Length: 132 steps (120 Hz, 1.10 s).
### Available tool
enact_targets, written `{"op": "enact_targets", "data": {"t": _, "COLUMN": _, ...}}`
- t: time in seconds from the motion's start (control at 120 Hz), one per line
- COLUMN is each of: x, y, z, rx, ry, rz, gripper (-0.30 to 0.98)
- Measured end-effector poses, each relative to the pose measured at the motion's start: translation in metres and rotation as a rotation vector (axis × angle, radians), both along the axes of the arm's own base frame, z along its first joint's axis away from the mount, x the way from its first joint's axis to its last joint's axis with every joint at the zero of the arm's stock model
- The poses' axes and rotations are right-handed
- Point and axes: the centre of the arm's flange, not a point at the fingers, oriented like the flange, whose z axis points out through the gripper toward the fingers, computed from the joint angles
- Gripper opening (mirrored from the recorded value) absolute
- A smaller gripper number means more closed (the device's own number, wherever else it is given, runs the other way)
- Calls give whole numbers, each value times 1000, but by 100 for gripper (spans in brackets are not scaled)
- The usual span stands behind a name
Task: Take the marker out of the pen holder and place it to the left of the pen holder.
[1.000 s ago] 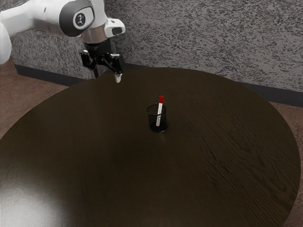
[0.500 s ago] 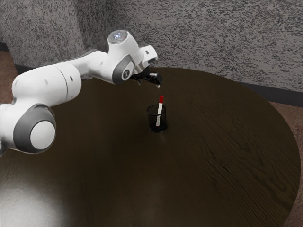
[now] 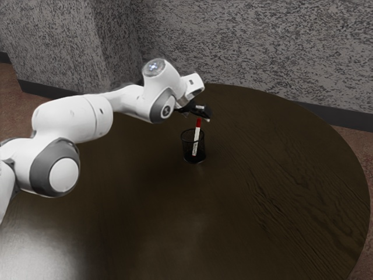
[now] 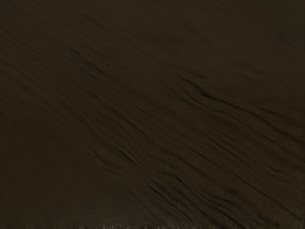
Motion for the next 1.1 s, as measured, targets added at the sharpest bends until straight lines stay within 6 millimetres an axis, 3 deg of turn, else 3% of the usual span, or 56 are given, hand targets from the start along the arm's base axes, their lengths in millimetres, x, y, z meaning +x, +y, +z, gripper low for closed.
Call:
{"op": "enact_targets", "data": {"t": 0.2, "x": 0, "y": -3, "z": -12, "rx": -6, "ry": 8, "rz": -7, "gripper": 66}}
{"op": "enact_targets", "data": {"t": 0.958, "x": -2, "y": -8, "z": -16, "rx": 2, "ry": 7, "rz": -27, "gripper": 4}}
{"op": "enact_targets", "data": {"t": 1.1, "x": -2, "y": -10, "z": -14, "rx": 6, "ry": 5, "rz": -28, "gripper": -3}}
